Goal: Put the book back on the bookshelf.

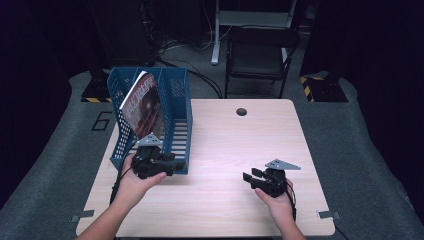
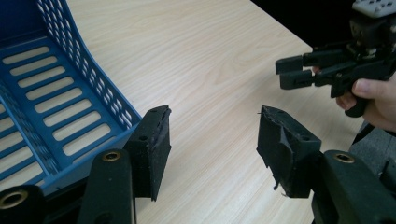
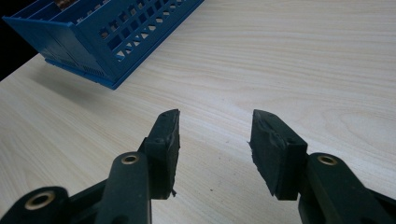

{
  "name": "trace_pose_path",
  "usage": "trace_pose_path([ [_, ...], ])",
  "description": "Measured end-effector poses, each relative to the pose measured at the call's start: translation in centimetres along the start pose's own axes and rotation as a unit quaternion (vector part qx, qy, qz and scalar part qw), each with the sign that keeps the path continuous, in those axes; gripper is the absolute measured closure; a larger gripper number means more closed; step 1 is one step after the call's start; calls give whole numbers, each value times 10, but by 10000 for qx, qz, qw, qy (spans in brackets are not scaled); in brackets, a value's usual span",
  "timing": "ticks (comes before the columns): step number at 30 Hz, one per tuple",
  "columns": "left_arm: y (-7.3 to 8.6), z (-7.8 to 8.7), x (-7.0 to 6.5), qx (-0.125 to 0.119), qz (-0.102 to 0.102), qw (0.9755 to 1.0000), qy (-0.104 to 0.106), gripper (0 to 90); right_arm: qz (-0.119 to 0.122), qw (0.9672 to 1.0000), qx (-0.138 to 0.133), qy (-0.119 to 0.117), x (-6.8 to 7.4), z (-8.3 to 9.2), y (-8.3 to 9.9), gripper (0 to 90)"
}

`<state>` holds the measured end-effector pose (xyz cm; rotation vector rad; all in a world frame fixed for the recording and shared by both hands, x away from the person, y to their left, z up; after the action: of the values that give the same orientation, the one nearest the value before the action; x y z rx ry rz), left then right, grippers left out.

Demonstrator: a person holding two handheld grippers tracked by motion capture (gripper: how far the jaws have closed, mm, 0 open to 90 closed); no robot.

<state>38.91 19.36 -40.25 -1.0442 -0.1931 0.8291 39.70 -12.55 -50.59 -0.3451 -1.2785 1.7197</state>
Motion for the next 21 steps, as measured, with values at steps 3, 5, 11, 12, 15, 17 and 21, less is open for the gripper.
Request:
trace_pose_path([
  [3, 12, -2, 0, 3, 61, 10000, -8, 441, -7, 10000, -7, 0, 0, 0, 0, 522],
  [5, 21, -3, 2, 47, 8, 10000, -44, 441, 7, 10000, -18, 3, 0, 0, 0, 522],
  [11, 42, -7, 7, 135, -121, 9998, -58, 441, 2, 10000, -17, -2, 0, 0, 0, 520],
  [12, 48, -8, 7, 144, -122, 9998, -68, 440, 17, 10000, -22, 1, 0, 1, -1, 519],
  [15, 63, -13, 9, 177, -134, 9997, -110, 438, 14, 10000, -23, 3, 0, 1, -1, 519],
  [17, 72, -15, 10, 154, -146, 9997, -144, 436, -1, 10000, -15, 2, 0, 0, 0, 519],
  [21, 88, -18, 8, 243, -209, 9995, 22, 436, 0, 10000, -4, 1, 0, 0, 0, 517],
])
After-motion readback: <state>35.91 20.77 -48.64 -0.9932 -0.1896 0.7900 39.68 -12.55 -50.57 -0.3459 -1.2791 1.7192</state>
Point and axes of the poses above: each handheld gripper's, and its own axes: z roughly backward along the jaws, y roughly out of its underside, x roughly to its left, the point moved 5 cm from there along -z, roughly forward along the jaws, and after that the axes turned 7 degrees about -x, right-handed, at the moved point
